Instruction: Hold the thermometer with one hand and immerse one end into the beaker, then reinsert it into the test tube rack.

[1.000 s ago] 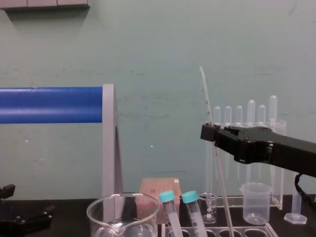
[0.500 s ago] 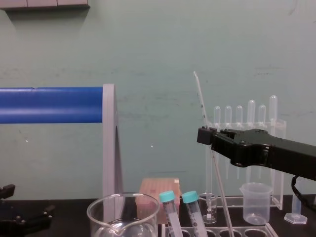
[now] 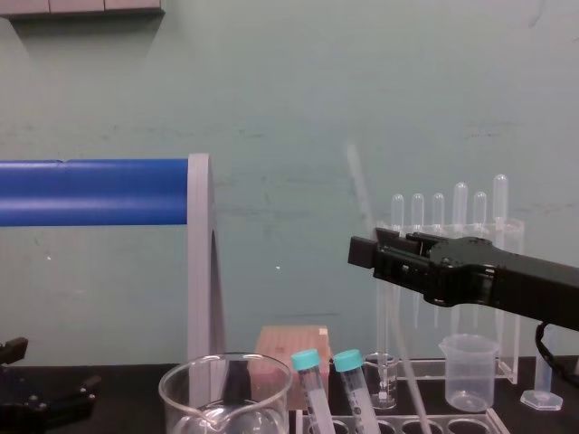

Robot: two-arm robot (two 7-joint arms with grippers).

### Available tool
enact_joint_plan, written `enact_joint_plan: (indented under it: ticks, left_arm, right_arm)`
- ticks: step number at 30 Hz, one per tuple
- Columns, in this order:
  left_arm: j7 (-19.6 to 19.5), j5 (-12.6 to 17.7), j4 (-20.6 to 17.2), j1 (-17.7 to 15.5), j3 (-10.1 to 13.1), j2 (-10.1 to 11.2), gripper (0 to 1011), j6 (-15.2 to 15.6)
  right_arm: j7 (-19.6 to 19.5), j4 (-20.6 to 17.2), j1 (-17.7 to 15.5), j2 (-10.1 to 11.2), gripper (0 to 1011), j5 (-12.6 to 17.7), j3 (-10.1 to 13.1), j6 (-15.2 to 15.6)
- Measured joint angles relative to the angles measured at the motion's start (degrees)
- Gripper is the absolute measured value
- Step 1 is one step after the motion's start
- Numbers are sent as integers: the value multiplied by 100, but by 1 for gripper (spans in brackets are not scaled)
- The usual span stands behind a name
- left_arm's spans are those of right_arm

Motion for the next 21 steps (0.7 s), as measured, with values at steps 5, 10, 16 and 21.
enact_joint_plan:
  ticks: [5,10,16,21]
  left_arm:
    - [0,0,0,0,0,0,1008,0]
    - [0,0,0,0,0,0,1008,0]
    - [0,0,0,0,0,0,1008,0]
    - [0,0,0,1,0,0,1008,0]
  right_arm:
    - [0,-2,-1,1,577,3,2,0]
    - [-1,-5,-2,1,755,6,3,1]
    - [-1,-7,-2,2,916,8,3,1]
    - [-115,-66,-24,1,1003,17,67,56]
